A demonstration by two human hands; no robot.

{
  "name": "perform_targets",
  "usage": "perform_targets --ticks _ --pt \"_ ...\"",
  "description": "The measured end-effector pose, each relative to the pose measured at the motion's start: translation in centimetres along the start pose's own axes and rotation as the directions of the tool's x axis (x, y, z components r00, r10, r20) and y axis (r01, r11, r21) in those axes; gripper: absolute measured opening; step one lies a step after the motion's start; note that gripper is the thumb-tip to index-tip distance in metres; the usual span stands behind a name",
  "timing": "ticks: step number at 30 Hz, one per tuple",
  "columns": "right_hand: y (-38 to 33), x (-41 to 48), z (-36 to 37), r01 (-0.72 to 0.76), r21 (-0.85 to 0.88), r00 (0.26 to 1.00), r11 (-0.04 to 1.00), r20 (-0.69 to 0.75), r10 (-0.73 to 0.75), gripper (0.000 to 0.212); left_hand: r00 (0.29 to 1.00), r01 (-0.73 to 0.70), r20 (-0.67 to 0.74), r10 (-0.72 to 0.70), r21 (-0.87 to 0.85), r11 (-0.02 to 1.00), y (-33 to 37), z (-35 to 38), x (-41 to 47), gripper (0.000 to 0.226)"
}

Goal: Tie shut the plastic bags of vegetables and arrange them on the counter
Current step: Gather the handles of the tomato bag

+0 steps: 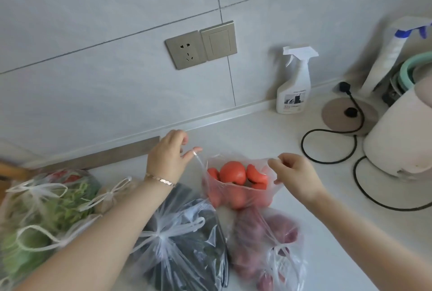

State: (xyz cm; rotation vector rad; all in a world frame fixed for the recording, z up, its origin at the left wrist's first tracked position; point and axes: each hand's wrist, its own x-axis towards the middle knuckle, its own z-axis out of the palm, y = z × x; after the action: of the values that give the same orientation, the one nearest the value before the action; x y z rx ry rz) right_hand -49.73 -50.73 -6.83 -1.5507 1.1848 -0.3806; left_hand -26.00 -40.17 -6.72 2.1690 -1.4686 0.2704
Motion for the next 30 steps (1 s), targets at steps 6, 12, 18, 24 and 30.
perform_targets --ticks 6,12,18,24,30 --pt "-1.7 0.1 0.0 -0.122 0.357 0.991 0.926 0.096 0.094 0.029 0.543 0.702 0.507 -0.669 -0.712 0.031 3.5 2.4 -1.6 0.039" --pt "-1.6 1.8 0.1 -0.544 0.734 0.839 0.407 0.46 0.292 0.035 0.618 0.751 0.692 -0.374 -0.66 0.019 3.5 1.4 -0.7 0.015" --pt "-3.8 4.5 3.4 -0.641 0.487 0.722 0.593 0.644 0.252 0.014 0.592 0.754 0.805 -0.028 -0.541 0.373 3.0 2.0 1.7 0.048" --pt "-4.6 5.9 5.4 -0.477 0.288 0.76 0.83 0.609 0.225 0.005 0.572 0.623 0.812 0.119 -0.524 0.581 2.9 5.1 2.3 0.066" --pt "-3.8 5.9 5.3 -0.232 -0.168 0.867 0.958 0.41 0.282 0.028 0.614 0.481 0.766 0.193 -0.556 0.678 3.9 7.1 1.8 0.028"
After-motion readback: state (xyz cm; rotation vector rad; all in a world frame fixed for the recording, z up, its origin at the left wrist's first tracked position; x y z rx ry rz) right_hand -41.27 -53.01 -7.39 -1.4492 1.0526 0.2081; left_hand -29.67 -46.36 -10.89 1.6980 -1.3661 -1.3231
